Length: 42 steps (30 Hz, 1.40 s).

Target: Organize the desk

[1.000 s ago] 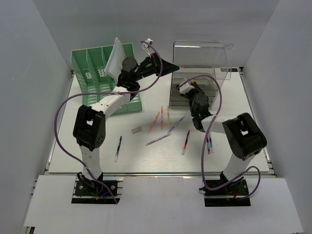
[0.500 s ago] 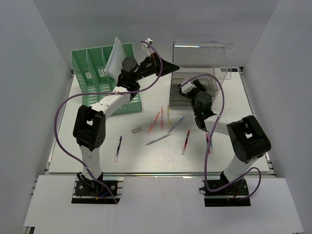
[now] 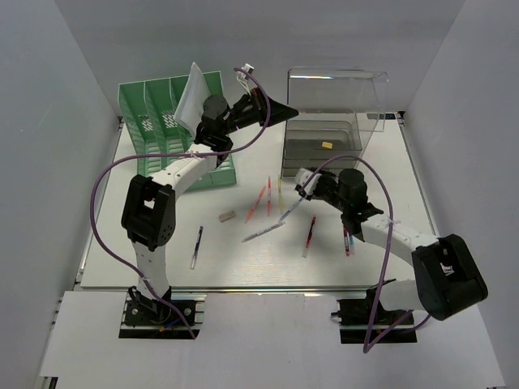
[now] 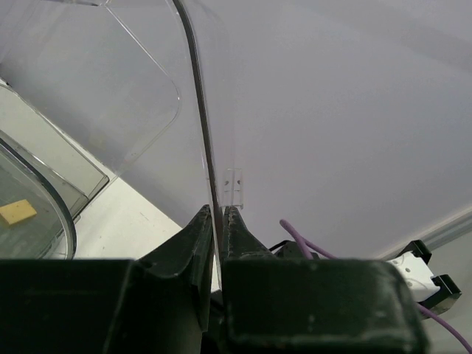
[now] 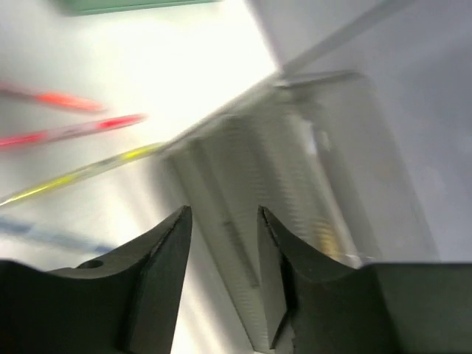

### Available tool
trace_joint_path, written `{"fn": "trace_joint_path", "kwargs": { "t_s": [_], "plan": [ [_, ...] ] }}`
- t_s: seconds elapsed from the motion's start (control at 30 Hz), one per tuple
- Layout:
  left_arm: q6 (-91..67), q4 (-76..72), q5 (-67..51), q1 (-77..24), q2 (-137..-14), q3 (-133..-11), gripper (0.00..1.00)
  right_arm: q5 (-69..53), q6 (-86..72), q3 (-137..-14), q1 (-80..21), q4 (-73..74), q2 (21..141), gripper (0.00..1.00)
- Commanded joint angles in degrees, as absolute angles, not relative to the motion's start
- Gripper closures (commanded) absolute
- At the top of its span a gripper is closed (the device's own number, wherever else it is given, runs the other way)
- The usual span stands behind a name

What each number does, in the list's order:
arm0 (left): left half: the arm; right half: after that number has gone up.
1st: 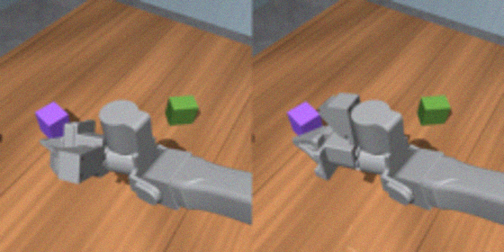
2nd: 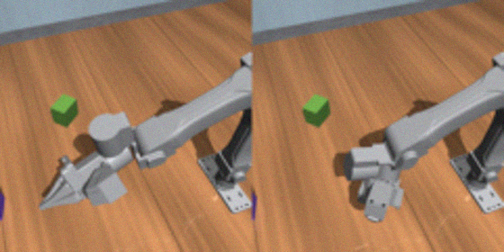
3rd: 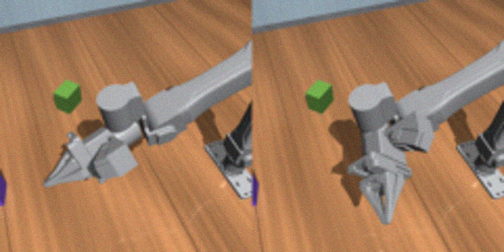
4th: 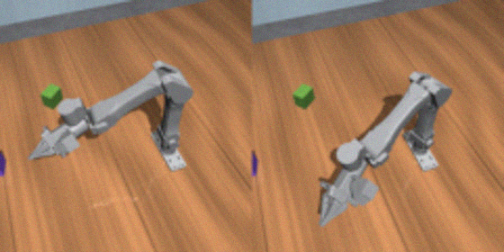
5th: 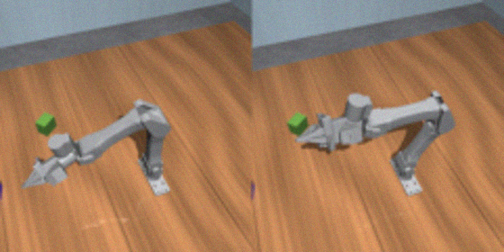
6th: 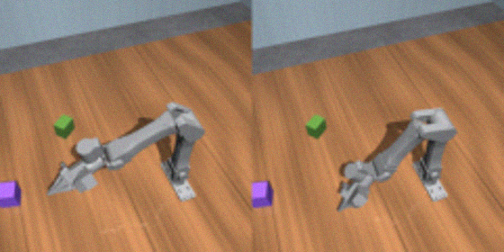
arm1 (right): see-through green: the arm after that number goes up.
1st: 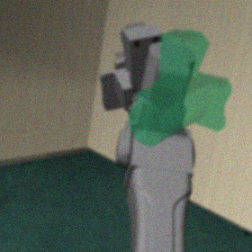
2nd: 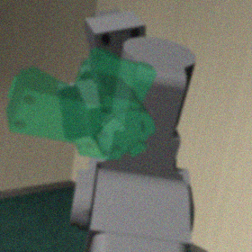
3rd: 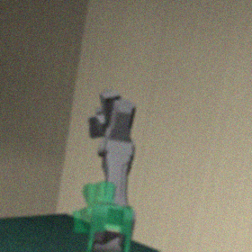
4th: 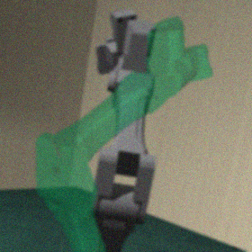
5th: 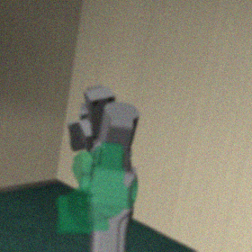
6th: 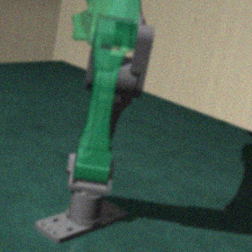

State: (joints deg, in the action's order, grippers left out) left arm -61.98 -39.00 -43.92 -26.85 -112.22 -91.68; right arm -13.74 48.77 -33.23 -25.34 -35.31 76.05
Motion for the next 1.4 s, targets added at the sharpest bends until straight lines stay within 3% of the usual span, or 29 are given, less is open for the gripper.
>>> {"fn": "trace_joint_path", "kwargs": {
  "t_s": [0.0, 0.1, 0.2, 0.23, 0.37, 0.8, 1.37],
  "plan": [
    [-60.4, -42.5, -42.5, -26.5, -109.3, -93.2, 0.96, -27.0, 54.9, -36.6, -25.3, -17.2, 74.3, 0.56],
    [-60.2, -42.2, -43.0, -26.5, -109.2, -93.0, 0.96, -36.3, 60.5, -41.7, -25.8, -2.8, 75.3, 0.60],
    [-60.1, -42.4, -43.3, -26.5, -109.1, -92.6, 0.96, -44.8, 64.8, -48.8, -26.5, 10.3, 79.1, 0.51],
    [-60.1, -42.7, -43.5, -26.5, -109.0, -92.5, 0.96, -45.8, 64.3, -50.1, -27.8, 11.2, 81.4, 0.42],
    [-59.8, -43.1, -44.1, -26.5, -108.5, -91.6, 0.96, -42.8, 62.2, -54.0, -32.2, 9.2, 86.3, 0.34],
    [-58.9, -42.2, -46.2, -26.5, -108.9, -91.5, 0.96, -39.8, 63.5, -81.9, -42.6, 21.0, 111.4, 0.35],
    [-58.1, -41.7, -47.9, -26.5, -110.1, -92.8, 0.96, -35.5, 60.3, -93.2, -47.3, 21.4, 124.8, 0.33]
  ]
}}
